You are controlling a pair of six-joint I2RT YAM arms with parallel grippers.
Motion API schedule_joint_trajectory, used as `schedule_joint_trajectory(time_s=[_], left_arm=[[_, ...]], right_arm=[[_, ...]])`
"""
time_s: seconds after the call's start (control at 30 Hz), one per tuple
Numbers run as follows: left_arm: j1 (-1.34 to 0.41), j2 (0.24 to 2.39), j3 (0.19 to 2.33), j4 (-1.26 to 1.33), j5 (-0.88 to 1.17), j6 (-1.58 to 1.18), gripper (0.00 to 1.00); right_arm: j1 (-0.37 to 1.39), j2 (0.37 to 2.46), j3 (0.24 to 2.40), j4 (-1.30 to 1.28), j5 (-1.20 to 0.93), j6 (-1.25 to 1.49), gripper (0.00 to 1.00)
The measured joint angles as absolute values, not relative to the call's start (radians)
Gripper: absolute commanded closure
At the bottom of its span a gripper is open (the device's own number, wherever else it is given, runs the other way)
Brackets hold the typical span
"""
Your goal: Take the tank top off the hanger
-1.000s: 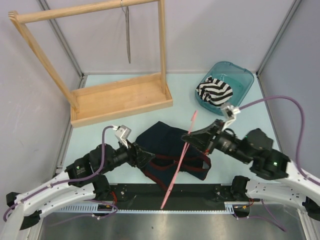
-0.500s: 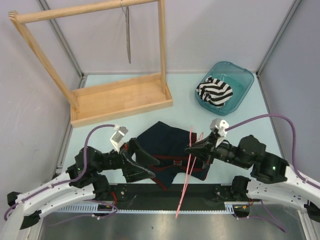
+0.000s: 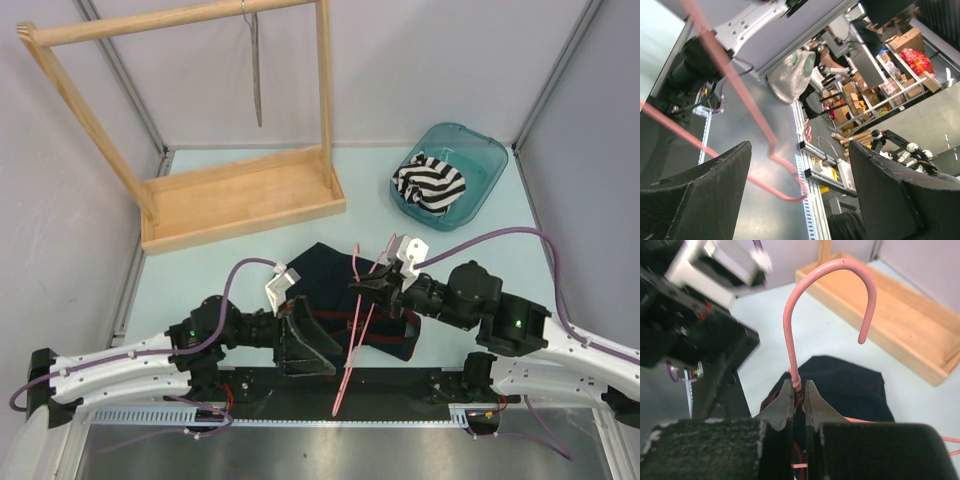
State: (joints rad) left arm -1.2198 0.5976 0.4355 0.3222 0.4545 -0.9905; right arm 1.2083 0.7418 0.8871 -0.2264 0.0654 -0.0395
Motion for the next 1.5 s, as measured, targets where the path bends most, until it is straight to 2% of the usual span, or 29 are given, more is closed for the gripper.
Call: schedule_joint_trajectory(time_s=[0.13, 0.33, 0.43, 0.47, 0.6, 0.7, 0.73, 0.8, 0.83, 0.9, 0.97, 1.0, 1.07, 1.1, 1.2, 1.5], left_arm=[[-1.234, 0.645, 0.432, 0.326, 0.447, -0.990, 0.17], [-1.264, 0.710, 0.432, 0.408, 0.453, -0.996, 0.26], [-1.279, 0.755, 0.432, 0.469, 0.457, -1.008, 0.37], [-1.283, 0.767, 0.432, 0.487, 0.457, -1.013, 0.44], [-1.291, 0.785, 0.432, 0.522, 0.457, -1.025, 0.57], [-1.294, 0.781, 0.432, 0.537, 0.450, -1.036, 0.73], [-1.294, 0.778, 0.432, 0.537, 0.447, -1.039, 0.82], [-1.294, 0.767, 0.432, 0.533, 0.438, -1.040, 0.90], [-1.294, 0.762, 0.432, 0.532, 0.435, -1.039, 1.00], [-1.294, 0.744, 0.432, 0.517, 0.422, -1.037, 1.00], [-1.297, 0.715, 0.432, 0.494, 0.411, -1.032, 1.00], [-1.299, 0.698, 0.432, 0.473, 0.400, -1.029, 1.00], [-1.302, 0.657, 0.431, 0.417, 0.374, -1.023, 1.00], [-1.303, 0.633, 0.432, 0.390, 0.355, -1.019, 1.00], [-1.303, 0.540, 0.433, 0.266, 0.258, -1.002, 1.00], [-1.302, 0.347, 0.515, -0.178, -0.077, -0.934, 1.00]], right_arm=[[1.220, 0.712, 0.913, -0.213, 0.088, -0.054, 1.00], [1.225, 0.696, 0.938, -0.211, 0.116, -0.070, 1.00], [1.227, 0.706, 0.939, -0.211, 0.119, -0.076, 1.00], [1.228, 0.710, 0.939, -0.211, 0.120, -0.077, 1.00], [1.230, 0.730, 0.939, -0.212, 0.126, -0.081, 1.00], [1.230, 0.733, 0.939, -0.201, 0.123, -0.078, 1.00], [1.232, 0.733, 0.939, -0.195, 0.123, -0.077, 1.00], [1.236, 0.735, 0.939, -0.176, 0.117, -0.067, 1.00], [1.237, 0.736, 0.939, -0.170, 0.116, -0.063, 1.00], [1.241, 0.742, 0.939, -0.153, 0.117, -0.057, 1.00], [1.245, 0.751, 0.939, -0.149, 0.121, -0.049, 0.92], [1.249, 0.760, 0.942, -0.149, 0.131, -0.038, 0.78], [1.259, 0.773, 0.949, -0.153, 0.150, -0.019, 0.62], [1.266, 0.778, 0.956, -0.167, 0.167, -0.008, 0.49], [1.282, 0.783, 0.978, -0.223, 0.236, 0.040, 0.33], [1.288, 0.635, 1.015, -0.467, 0.505, 0.229, 0.28]])
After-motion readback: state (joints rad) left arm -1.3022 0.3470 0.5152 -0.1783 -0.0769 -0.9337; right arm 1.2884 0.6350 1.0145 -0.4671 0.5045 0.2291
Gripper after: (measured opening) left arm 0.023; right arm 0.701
